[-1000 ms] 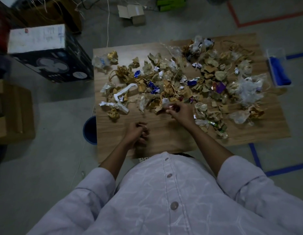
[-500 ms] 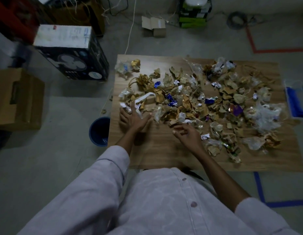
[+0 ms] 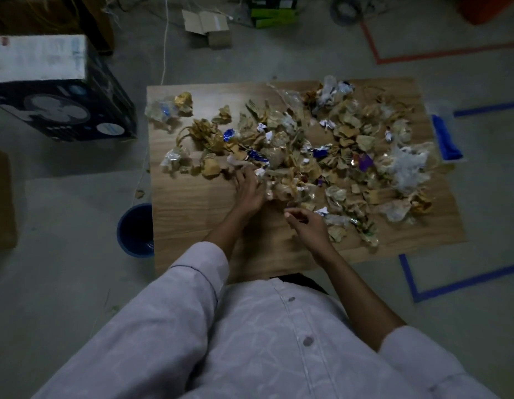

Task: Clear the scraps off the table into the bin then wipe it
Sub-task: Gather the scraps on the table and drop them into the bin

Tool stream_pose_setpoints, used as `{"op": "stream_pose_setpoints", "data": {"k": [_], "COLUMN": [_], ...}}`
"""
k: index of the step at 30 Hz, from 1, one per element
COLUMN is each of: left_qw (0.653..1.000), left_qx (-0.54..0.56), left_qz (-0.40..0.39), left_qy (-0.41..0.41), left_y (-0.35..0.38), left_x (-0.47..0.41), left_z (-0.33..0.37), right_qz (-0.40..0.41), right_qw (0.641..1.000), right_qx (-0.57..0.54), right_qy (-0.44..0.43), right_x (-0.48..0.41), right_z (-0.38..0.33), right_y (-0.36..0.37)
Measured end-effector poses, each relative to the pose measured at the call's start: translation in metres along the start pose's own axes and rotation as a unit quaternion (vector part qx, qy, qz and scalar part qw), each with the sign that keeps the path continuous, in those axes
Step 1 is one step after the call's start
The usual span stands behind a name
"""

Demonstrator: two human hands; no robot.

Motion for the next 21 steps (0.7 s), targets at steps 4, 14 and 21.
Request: {"op": "stream_pose_setpoints", "data": {"k": [4,14,21], "left_qw": [0.991,0.961,0.962], "left_qx": [0.114,0.004,0.045], "left_qz": [-0.059,0.261,0.232], "left_qy": [0.040,-0.093,-0.137], "left_y": [-0.003,-0.104,-0.128], "left_x": [0.017,0.017,-0.047], "left_z": [0.031,-0.059,-0.074], "right_qz": [0.030,0.047,-0.026], "right_qw": [0.999,0.948,0.884], "right_qx": [-0.031,0.144,0.298], "right_qy": [-0.006,-0.279,-0.358], "right_x": [-0.001,-0.027,-0.089], "right_z": [-0.010,-0.057,-0.110], "right_y": [-0.004,0.028,0.100]}}
Point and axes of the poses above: each hand's wrist, its own x-axis away from the middle knuckle, its own y-axis out of the palm, z = x × y, the point moved 4 cm from there along -x, towards the middle knuckle, and after that the axes turned 7 degrees about -x, right-handed, at the moved point
